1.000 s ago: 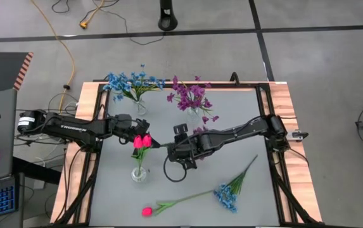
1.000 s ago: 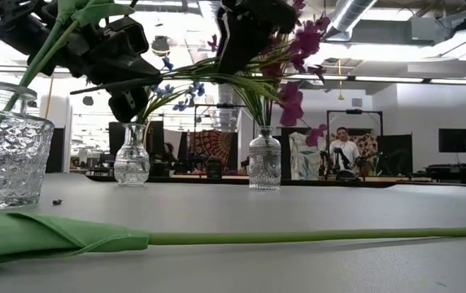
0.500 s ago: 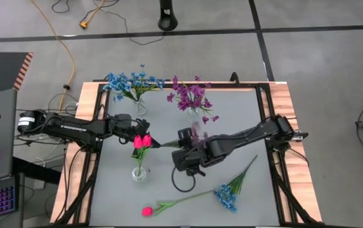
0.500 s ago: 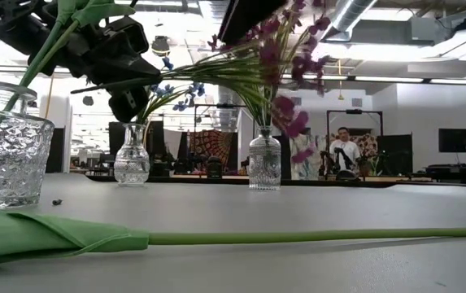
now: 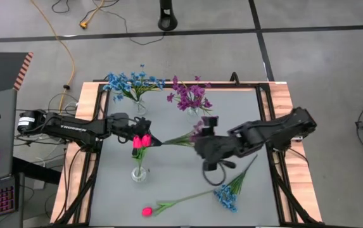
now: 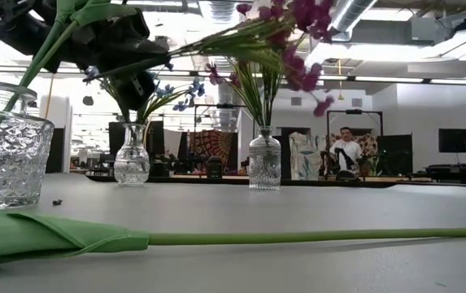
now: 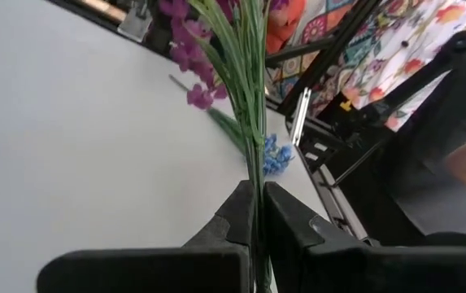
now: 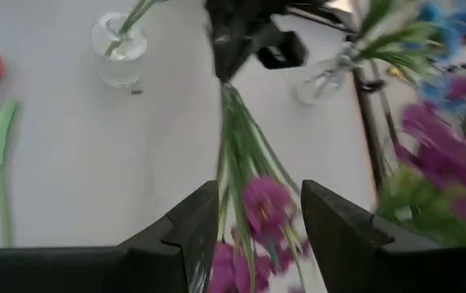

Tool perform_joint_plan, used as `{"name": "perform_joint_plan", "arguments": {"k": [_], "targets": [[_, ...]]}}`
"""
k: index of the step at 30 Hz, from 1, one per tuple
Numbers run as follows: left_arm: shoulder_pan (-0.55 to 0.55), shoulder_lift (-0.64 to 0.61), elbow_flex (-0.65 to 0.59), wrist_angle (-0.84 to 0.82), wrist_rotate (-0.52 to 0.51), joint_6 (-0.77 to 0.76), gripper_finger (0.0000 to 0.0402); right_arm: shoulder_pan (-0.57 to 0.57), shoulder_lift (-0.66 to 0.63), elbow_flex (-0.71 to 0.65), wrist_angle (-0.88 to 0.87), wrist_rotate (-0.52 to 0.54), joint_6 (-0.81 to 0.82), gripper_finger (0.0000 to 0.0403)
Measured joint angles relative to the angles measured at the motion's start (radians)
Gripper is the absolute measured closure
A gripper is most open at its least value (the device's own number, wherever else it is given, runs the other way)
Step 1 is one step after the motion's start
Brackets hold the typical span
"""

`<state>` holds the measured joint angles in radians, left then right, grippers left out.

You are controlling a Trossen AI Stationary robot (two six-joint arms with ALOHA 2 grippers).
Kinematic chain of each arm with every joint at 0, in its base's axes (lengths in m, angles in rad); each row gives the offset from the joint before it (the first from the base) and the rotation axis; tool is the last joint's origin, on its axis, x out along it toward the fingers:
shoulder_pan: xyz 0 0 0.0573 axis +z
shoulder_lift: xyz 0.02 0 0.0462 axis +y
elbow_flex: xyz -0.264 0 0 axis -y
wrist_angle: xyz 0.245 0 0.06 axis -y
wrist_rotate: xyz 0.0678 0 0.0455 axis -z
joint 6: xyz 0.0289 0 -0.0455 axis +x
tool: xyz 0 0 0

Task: Sort flowers into vase by color
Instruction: Put the violet flower into the top right transparent vase

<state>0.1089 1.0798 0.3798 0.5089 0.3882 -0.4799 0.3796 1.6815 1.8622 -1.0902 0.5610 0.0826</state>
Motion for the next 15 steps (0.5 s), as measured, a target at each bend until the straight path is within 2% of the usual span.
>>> {"name": "perform_joint_plan", "arguments": {"k": [4, 6, 10, 15], "targets": [[0.0, 0.0, 0.0, 0.05, 0.0, -0.003, 0.0399, 0.054, -0.091, -0.099, -0.01, 0.133, 0.064, 0.02], [0.0, 0.0, 0.0, 0.078, 0.0, -0.002, 0.0399, 0.077, -0.139, -0.175, 0.005, 0.166, 0.101, 0.02], [0.0, 0.0, 0.0, 0.14, 0.001, 0.0, 0.0399, 0.1, -0.254, -0.354, 0.12, 0.185, 0.154, 0.02], [0.0, 0.0, 0.0, 0.209, 0.0, 0.001, 0.0399, 0.078, -0.4, -0.606, 0.372, 0.176, 0.156, 0.02]]}}
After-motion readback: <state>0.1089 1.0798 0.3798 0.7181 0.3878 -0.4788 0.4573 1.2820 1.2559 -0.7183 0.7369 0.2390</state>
